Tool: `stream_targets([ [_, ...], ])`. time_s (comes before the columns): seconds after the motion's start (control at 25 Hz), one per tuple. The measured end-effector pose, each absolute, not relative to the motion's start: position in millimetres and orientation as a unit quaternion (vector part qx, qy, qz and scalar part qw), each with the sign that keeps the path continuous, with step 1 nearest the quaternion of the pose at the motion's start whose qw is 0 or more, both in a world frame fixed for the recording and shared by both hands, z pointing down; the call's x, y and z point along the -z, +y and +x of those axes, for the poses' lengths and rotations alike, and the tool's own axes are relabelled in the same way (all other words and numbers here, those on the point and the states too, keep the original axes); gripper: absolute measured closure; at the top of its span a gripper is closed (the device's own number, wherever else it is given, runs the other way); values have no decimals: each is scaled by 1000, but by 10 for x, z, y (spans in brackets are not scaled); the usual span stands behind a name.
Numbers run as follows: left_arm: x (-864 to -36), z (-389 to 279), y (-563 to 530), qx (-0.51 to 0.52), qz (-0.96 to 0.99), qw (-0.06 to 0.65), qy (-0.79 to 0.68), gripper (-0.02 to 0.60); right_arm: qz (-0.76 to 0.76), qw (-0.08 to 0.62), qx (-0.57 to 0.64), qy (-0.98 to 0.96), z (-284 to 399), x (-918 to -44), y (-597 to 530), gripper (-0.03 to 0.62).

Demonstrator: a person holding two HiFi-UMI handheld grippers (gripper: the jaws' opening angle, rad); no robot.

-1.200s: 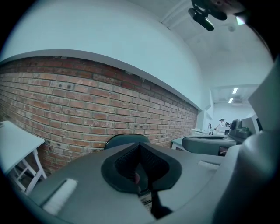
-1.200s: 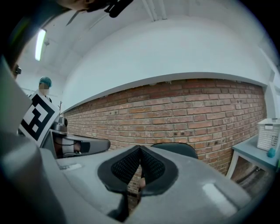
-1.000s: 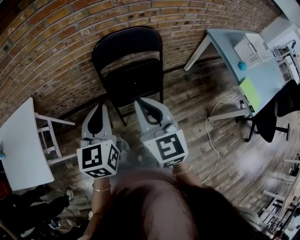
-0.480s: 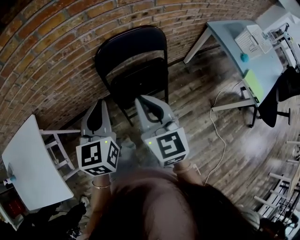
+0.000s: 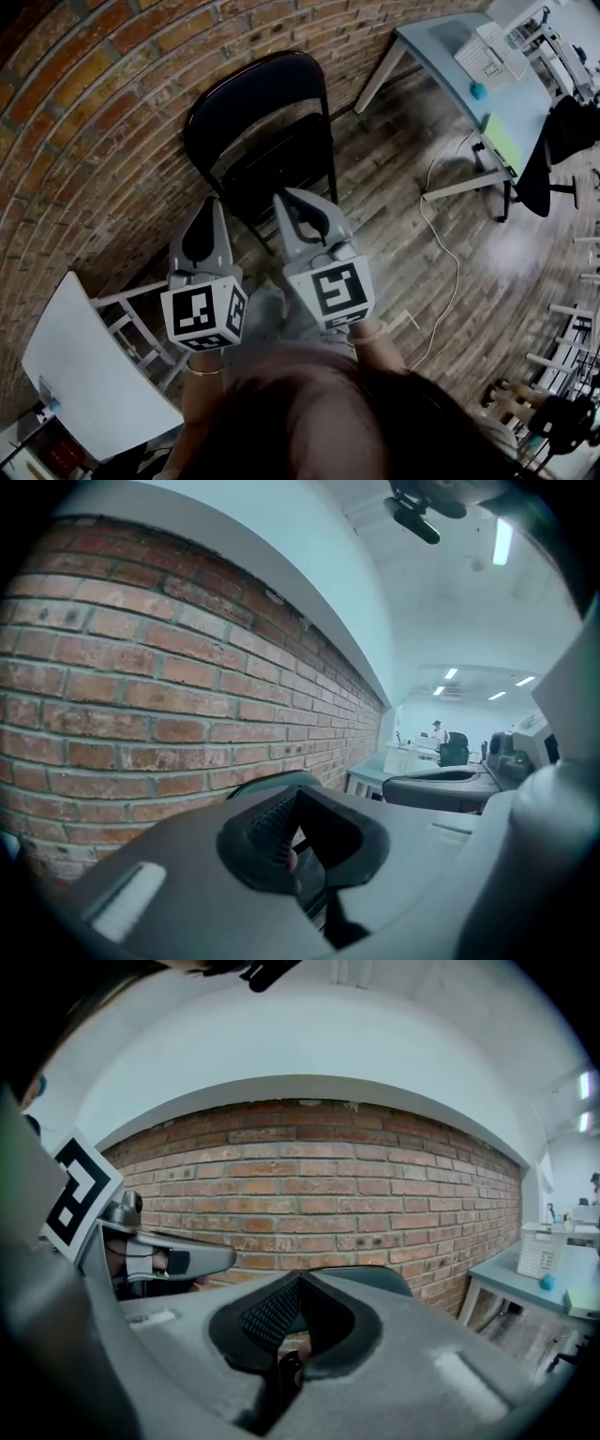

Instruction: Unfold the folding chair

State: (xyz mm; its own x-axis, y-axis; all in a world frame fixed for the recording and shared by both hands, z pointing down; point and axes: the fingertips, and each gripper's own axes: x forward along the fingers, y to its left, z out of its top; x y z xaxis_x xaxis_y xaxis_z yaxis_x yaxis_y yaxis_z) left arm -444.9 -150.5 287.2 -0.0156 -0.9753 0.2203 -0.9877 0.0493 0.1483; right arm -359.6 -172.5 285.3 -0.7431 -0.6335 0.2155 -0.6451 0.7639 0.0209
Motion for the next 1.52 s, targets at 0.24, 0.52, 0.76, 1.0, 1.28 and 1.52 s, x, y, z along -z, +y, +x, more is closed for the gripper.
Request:
stream_targets([
  [0.24,-2985,-4504,-1692,-26,721,135,-679,581,377,116,-32,-918,-3669,-2973,-1810,591],
  [0.52,-3033,-4599,-1942,-25,740,120,-661,581,400,120,-33,-908,-3651,-3159,-2000,591],
  [0.76,-3115,-4752,-2215,-22,738,110,-665,581,409,121,-39,-903,-3649,-3410,-2242,589],
  [1.0,-3164,-4879,-2567,-30,733,103,-671,581,408,132,-51,-902,-3684,-3640,-2518,589],
  [1.28,-3338,-4944,-2905,-45,728,112,-675,523,409,144,-90,-897,-3687,-3996,-2835,571],
  [1.52,-3561,-5120,-3104,-60,717,125,-683,479,408,156,-129,-890,-3702,-4355,-3096,557],
])
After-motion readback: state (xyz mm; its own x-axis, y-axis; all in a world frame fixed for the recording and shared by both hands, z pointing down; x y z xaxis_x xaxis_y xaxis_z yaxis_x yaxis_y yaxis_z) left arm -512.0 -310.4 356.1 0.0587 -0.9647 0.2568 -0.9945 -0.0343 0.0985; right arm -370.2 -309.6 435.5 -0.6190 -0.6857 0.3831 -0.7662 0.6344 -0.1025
